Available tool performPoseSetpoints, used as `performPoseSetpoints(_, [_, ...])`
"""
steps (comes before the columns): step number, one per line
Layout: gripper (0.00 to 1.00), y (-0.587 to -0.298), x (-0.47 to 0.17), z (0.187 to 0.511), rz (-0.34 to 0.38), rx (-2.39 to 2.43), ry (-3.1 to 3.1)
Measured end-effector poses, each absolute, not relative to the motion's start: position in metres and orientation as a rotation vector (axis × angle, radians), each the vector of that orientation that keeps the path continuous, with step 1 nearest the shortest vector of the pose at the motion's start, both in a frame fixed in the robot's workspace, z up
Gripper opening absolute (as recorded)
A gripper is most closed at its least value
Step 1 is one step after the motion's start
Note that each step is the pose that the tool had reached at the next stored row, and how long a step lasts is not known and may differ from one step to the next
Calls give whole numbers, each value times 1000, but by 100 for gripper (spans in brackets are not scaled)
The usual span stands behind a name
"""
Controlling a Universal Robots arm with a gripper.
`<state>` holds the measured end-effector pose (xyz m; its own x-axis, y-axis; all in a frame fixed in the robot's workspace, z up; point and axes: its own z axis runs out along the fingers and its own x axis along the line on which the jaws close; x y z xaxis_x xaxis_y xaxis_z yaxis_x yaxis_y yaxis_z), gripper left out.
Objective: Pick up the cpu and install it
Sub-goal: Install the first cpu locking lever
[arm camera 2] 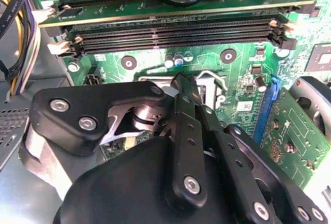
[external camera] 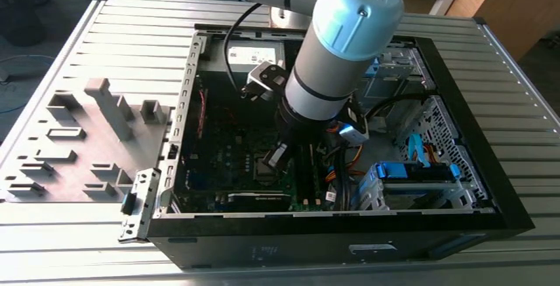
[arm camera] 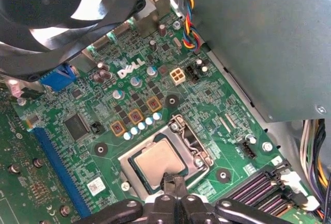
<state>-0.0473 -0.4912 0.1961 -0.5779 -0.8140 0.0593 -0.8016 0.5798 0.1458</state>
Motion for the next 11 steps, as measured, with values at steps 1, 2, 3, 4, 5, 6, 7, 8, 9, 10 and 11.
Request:
performPoseSetpoints(1, [11,-491,-48,196,-155,1379,-2685])
performPoseSetpoints(2, [11,-491,-48,196,-155,1379,-2685])
performPoseSetpoints(3, [11,-491,-49,196,-155,1379,-2685])
performPoseSetpoints(4, [11,-491,-49,196,-155,1380,-2686])
performPoseSetpoints(5, [11,-491,-50,196,-154,1380,-2686])
performPoseSetpoints(6, [11,-491,-51,196,-154,1380,-2687])
performPoseSetpoints(7, [11,-491,-52,196,-153,1380,-2687])
performPoseSetpoints(8, [11,-491,-52,196,-153,1381,-2687])
performPoseSetpoints(9, [11,-491,-53,196,-153,1381,-2688])
performPoseSetpoints(10, [11,-491,-54,196,-153,1381,-2688])
performPoseSetpoints(11, [11,-491,-54,196,-153,1381,-2689])
